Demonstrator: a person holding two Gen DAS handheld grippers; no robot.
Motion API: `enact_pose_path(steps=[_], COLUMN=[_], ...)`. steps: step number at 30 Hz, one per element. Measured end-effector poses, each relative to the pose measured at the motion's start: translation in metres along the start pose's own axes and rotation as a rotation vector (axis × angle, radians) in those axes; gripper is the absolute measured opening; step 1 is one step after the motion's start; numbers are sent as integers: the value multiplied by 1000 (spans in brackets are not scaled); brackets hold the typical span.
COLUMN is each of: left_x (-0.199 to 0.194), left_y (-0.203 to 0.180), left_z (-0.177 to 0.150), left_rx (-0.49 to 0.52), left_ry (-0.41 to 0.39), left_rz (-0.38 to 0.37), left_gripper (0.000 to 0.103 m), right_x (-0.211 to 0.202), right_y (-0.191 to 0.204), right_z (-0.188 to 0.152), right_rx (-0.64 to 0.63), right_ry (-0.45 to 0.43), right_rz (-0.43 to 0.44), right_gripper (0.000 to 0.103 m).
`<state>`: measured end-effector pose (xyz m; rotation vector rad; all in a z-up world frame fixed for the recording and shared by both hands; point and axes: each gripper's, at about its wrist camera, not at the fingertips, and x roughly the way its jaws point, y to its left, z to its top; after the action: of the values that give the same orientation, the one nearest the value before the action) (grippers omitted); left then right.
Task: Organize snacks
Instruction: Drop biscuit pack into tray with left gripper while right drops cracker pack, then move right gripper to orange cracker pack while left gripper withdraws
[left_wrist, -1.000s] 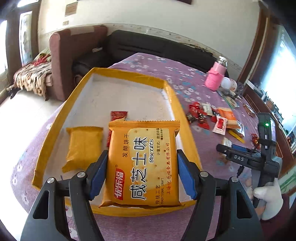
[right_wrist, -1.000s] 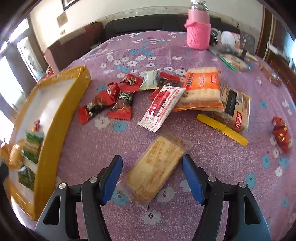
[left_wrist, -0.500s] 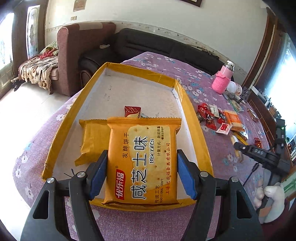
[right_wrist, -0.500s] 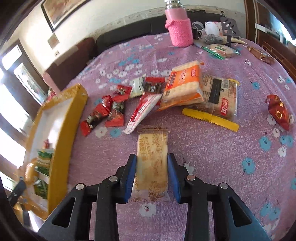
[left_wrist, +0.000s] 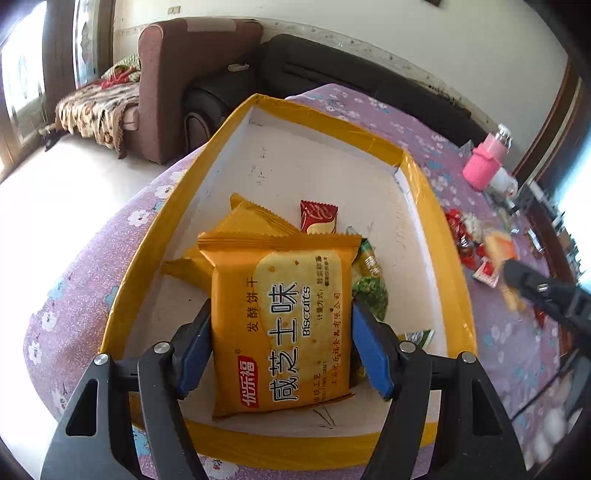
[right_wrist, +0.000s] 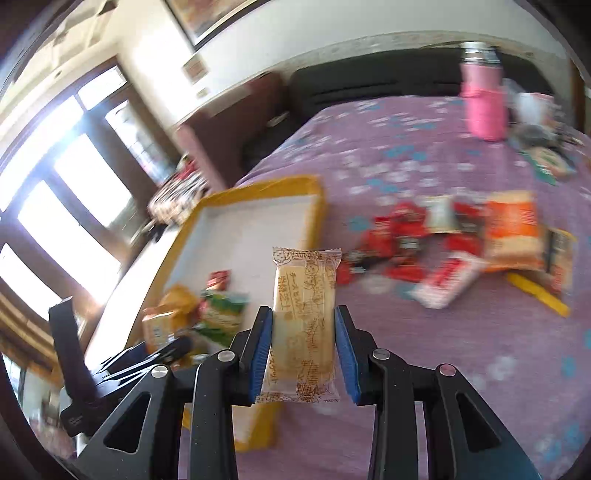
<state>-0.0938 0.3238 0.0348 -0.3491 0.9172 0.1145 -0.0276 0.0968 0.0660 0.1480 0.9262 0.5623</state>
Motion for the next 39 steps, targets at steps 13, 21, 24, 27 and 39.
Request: enact_pose_path(steps=[13, 21, 24, 27, 39], left_x=[-46, -55, -58, -60, -47], left_y=[27, 1, -10, -25, -115], left_z=[5, 2, 1, -2, -25], left_rx=[-133, -98, -80, -66, 148], left_ry=[-109, -98, -77, -49, 59], left_rz=[-99, -203, -251, -323, -386], left_gripper=[70, 70, 70, 71, 71], right_x=[75, 18, -4, -26, -84], right_y=[47, 26, -2, -46, -215], right_z=[-7, -9, -14, -20, -1], right_rx=[-103, -67, -30, 16, 319], right_ry=[125, 8, -21, -53, -169], right_rz=[-16, 40, 29, -25, -215], right_gripper=[38, 48, 48, 50, 57])
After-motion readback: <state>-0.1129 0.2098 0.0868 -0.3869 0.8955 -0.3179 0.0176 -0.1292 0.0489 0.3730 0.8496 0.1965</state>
